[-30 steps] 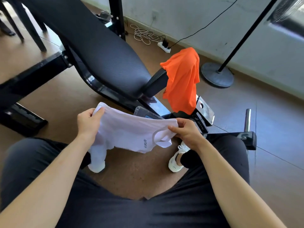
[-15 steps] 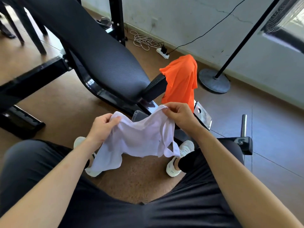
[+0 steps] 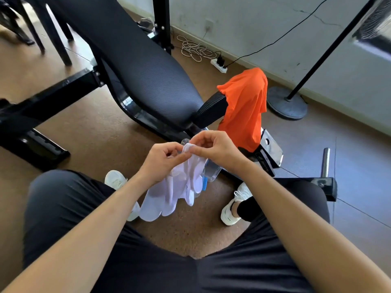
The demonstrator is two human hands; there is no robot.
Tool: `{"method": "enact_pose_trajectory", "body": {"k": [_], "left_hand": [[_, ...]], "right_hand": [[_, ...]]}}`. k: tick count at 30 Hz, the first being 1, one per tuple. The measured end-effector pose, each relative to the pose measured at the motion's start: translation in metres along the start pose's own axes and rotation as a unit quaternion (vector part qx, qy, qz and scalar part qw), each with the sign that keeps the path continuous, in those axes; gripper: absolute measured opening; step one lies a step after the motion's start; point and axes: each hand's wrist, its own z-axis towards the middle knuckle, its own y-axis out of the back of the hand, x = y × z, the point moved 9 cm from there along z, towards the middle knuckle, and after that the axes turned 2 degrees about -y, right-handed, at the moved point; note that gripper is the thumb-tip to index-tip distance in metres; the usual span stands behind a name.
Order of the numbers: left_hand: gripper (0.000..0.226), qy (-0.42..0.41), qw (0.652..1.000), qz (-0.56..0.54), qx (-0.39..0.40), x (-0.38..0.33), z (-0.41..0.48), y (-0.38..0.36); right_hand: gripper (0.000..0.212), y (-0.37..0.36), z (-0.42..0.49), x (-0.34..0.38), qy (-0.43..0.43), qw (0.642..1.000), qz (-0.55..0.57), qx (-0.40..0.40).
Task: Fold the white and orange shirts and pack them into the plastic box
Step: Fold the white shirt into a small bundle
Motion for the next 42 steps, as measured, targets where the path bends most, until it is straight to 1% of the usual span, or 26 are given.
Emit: {"method": "enact_pose_trajectory", "body": {"k": [3, 7, 9, 11, 13, 14, 15, 17, 18, 19, 21, 23, 26, 27, 29, 32, 34, 37, 39, 42], "left_hand": [[0.016, -0.003, 0.999, -0.013, -0.034, 0.001, -0.002, 0.012], [0.013, -0.026, 0.997, -0.055, -0.054, -0.005, -0.003, 0.026], [0.009, -0.034, 0.996, -0.061, -0.056, -0.009, -0.006, 0.033], [0.009, -0.027, 0.996, -0.063, -0.055, -0.008, -0.009, 0.039], [0.021, -0.022, 0.996, -0.071, -0.057, -0.007, -0.011, 0.043], [0.024, -0.018, 0.995, -0.080, -0.061, -0.006, -0.013, 0.045], [0.022, -0.015, 0.993, -0.092, -0.070, -0.008, -0.015, 0.048], [0.016, -0.004, 0.988, -0.120, -0.097, -0.008, -0.017, 0.055], [0.016, 0.005, 0.986, -0.127, -0.112, -0.006, -0.018, 0.059], [0.018, 0.015, 0.983, -0.130, -0.127, -0.003, -0.019, 0.065], [0.022, 0.039, 0.976, -0.135, -0.166, 0.009, -0.020, 0.078], [0.019, 0.070, 0.968, -0.130, -0.201, 0.022, -0.022, 0.088], [0.019, 0.114, 0.963, -0.088, -0.229, 0.044, -0.024, 0.095], [0.020, 0.129, 0.962, -0.075, -0.230, 0.051, -0.023, 0.097], [0.024, 0.158, 0.958, -0.067, -0.231, 0.068, -0.023, 0.100], [0.030, 0.183, 0.954, -0.054, -0.230, 0.081, -0.021, 0.101], [0.031, 0.185, 0.953, -0.050, -0.234, 0.082, -0.020, 0.099], [0.032, 0.186, 0.948, -0.054, -0.251, 0.084, -0.020, 0.101], [0.030, 0.193, 0.945, -0.049, -0.259, 0.087, -0.020, 0.106], [0.028, 0.195, 0.947, -0.047, -0.252, 0.088, -0.018, 0.106]], "right_hand": [[0.026, -0.006, -0.001, -0.018, -0.024, 0.999, 0.022, 0.026], [0.024, -0.020, -0.007, -0.058, -0.063, 0.996, -0.020, 0.058], [0.026, -0.028, -0.008, -0.079, -0.074, 0.994, -0.057, 0.060], [0.034, -0.037, -0.006, -0.106, -0.098, 0.988, -0.102, 0.066], [0.042, -0.049, -0.003, -0.131, -0.119, 0.976, -0.165, 0.080], [0.041, -0.056, 0.000, -0.143, -0.131, 0.966, -0.204, 0.087], [0.037, -0.063, 0.002, -0.151, -0.143, 0.957, -0.236, 0.092], [0.021, -0.073, 0.008, -0.165, -0.154, 0.950, -0.253, 0.093], [0.013, -0.077, 0.011, -0.171, -0.161, 0.955, -0.234, 0.089], [0.010, -0.077, 0.013, -0.177, -0.177, 0.958, -0.209, 0.080], [0.010, -0.071, 0.013, -0.186, -0.208, 0.960, -0.179, 0.064], [0.011, -0.059, 0.006, -0.191, -0.239, 0.959, -0.139, 0.057], [0.011, -0.038, -0.006, -0.201, -0.283, 0.957, -0.035, 0.054], [0.013, -0.029, -0.006, -0.201, -0.289, 0.956, -0.003, 0.039], [0.017, -0.011, -0.007, -0.202, -0.298, 0.951, 0.073, -0.021], [0.015, 0.024, -0.005, -0.192, -0.258, 0.940, 0.157, -0.158], [0.012, 0.046, -0.007, -0.178, -0.219, 0.938, 0.153, -0.220], [0.016, 0.072, -0.009, -0.147, -0.174, 0.938, 0.140, -0.266], [0.018, 0.088, -0.009, -0.123, -0.137, 0.945, 0.095, -0.283], [0.016, 0.107, -0.009, -0.093, -0.102, 0.955, 0.002, -0.279]]}}
